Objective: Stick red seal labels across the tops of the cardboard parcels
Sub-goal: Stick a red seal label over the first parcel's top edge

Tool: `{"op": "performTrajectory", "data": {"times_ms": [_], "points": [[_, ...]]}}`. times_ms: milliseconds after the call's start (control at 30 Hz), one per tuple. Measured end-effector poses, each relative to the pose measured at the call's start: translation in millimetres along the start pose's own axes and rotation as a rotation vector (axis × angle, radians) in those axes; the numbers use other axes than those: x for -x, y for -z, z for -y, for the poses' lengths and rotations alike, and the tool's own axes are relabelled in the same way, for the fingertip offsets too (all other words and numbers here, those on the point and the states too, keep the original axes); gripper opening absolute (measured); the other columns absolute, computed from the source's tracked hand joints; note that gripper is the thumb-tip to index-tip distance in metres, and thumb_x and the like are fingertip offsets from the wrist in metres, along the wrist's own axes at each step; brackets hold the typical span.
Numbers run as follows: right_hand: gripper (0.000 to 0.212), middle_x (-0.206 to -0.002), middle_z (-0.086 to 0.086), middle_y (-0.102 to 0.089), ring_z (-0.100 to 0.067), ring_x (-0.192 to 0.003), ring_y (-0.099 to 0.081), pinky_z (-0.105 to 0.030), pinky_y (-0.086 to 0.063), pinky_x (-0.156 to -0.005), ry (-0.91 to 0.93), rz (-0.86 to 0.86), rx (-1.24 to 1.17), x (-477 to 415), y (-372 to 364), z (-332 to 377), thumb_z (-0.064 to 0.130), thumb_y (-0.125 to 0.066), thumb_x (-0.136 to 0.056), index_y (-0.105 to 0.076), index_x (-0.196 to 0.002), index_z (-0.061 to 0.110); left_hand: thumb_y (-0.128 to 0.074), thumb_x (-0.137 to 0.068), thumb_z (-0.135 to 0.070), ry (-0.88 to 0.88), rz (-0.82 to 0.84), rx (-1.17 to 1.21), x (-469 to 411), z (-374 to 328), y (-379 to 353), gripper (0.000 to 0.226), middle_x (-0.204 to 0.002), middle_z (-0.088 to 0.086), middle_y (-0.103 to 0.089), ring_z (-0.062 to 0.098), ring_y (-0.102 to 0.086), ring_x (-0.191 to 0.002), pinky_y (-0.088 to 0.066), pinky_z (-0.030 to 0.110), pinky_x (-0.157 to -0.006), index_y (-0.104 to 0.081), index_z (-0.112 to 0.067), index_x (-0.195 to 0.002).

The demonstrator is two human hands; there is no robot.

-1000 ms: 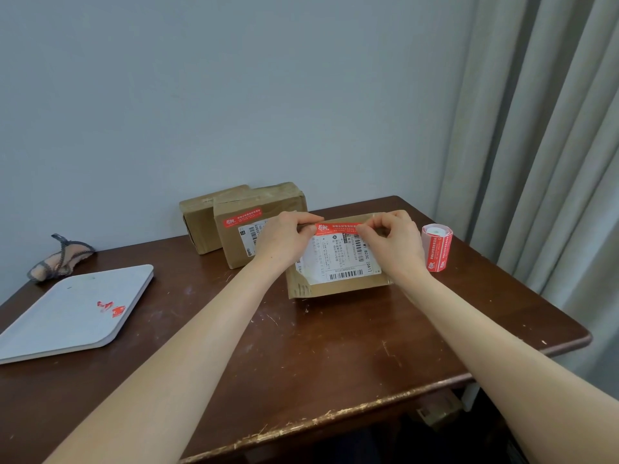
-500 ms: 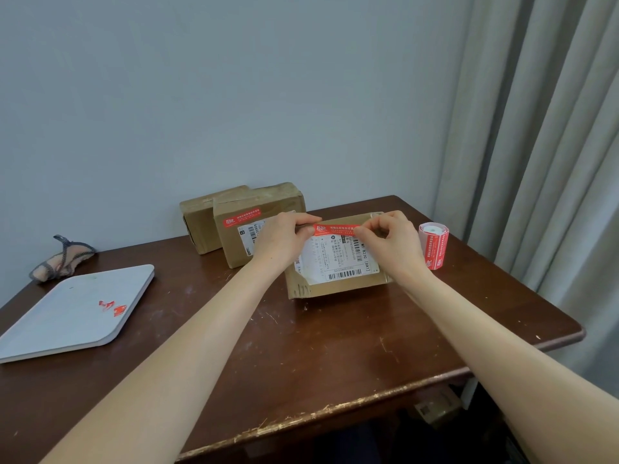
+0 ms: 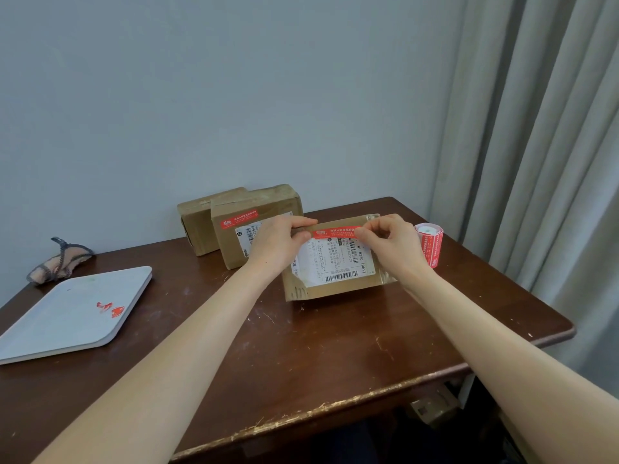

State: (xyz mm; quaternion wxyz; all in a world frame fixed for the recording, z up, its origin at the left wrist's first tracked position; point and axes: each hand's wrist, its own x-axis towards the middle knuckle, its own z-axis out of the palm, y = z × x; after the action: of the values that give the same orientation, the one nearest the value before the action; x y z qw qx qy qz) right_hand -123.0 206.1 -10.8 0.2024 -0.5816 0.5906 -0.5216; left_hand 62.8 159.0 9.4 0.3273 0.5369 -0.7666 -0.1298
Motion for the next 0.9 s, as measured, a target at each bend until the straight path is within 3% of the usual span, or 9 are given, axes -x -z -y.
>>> {"op": "performTrajectory", "data": {"times_ms": [133, 267, 400, 500, 567, 633, 733, 900], "points": [[0.019, -0.078, 0.008, -0.066, -0.002, -0.071, -0.062, -0.018, -0.048, -0.064, -0.07, -0.011, -0.208, -1, 12, 2, 0.023, -0.067, -0.089, -0.067, -0.072, 0.013, -0.059, -0.092, -0.021, -0.036, -0.016, -0.009, 7, -1, 1, 0.029, -0.119, -0.007, -0.065, 0.011, -0.057, -0.11, -0.046, 0.028, -0.091, -0.065, -0.029, -0.119], [0.021, -0.061, 0.008, -0.06, -0.002, -0.055, -0.05, -0.018, -0.04, -0.06, -0.164, -0.115, -0.397, -10, 29, 7, 0.021, -0.068, -0.087, -0.064, -0.067, 0.017, -0.06, -0.09, -0.023, -0.191, -0.076, -0.065, 20, 3, -6, 0.027, -0.114, -0.013, -0.066, 0.006, -0.057, -0.108, -0.046, 0.028, -0.093, -0.066, -0.031, -0.116], [0.016, -0.062, 0.003, -0.055, -0.012, -0.061, -0.044, -0.026, -0.038, -0.061, -0.278, -0.1, -0.428, -22, 38, 7, 0.023, -0.072, -0.084, -0.068, -0.07, 0.017, -0.064, -0.087, -0.023, -0.361, -0.162, -0.185, 34, 17, -21, 0.025, -0.111, -0.015, -0.067, 0.007, -0.056, -0.107, -0.046, 0.024, -0.084, -0.07, -0.031, -0.11], [0.016, -0.06, 0.003, -0.049, -0.009, -0.055, -0.042, -0.02, -0.034, -0.049, -0.316, -0.047, -0.394, -26, 38, 6, 0.022, -0.071, -0.084, -0.067, -0.07, 0.016, -0.066, -0.085, -0.024, -0.408, -0.227, -0.198, 40, 22, -27, 0.021, -0.104, -0.014, -0.069, 0.01, -0.06, -0.099, -0.054, 0.029, -0.073, -0.073, -0.029, -0.104], [0.016, -0.057, 0.003, -0.046, -0.008, -0.052, -0.041, -0.017, -0.032, -0.043, -0.325, -0.006, -0.348, -28, 38, 7, 0.024, -0.071, -0.085, -0.067, -0.072, 0.016, -0.055, -0.088, -0.037, -0.437, -0.245, -0.242, 39, 21, -24, 0.025, -0.103, -0.013, -0.069, 0.01, -0.061, -0.098, -0.054, 0.036, -0.08, -0.072, -0.028, -0.105], [0.016, -0.054, 0.005, -0.047, -0.007, -0.052, -0.041, -0.018, -0.031, -0.045, -0.334, 0.031, -0.313, -31, 38, 7, 0.026, -0.07, -0.085, -0.067, -0.073, 0.016, -0.051, -0.089, -0.047, -0.352, -0.213, -0.192, 35, 13, -14, 0.035, -0.108, -0.013, -0.067, 0.008, -0.058, -0.104, -0.047, 0.035, -0.092, -0.068, -0.027, -0.113], [0.019, -0.043, 0.013, -0.049, -0.004, -0.045, -0.041, -0.015, -0.031, -0.041, -0.338, 0.103, -0.304, -33, 36, 13, 0.024, -0.069, -0.087, -0.064, -0.071, 0.015, -0.065, -0.085, -0.037, -0.061, -0.175, 0.2, 18, -6, 7, 0.036, -0.101, -0.016, -0.065, 0.0, -0.059, -0.095, -0.044, 0.017, -0.084, -0.063, -0.024, -0.119], [0.015, -0.052, 0.008, -0.044, -0.003, -0.036, -0.034, -0.012, -0.028, -0.035, -0.324, 0.138, -0.28, -32, 28, 21, 0.023, -0.069, -0.087, -0.065, -0.083, 0.009, -0.072, -0.081, -0.03, 0.219, 0.011, 0.584, -11, -17, 17, 0.04, -0.101, 0.004, -0.067, 0.011, -0.066, -0.089, -0.059, 0.029, -0.07, -0.065, -0.008, -0.114]]}}
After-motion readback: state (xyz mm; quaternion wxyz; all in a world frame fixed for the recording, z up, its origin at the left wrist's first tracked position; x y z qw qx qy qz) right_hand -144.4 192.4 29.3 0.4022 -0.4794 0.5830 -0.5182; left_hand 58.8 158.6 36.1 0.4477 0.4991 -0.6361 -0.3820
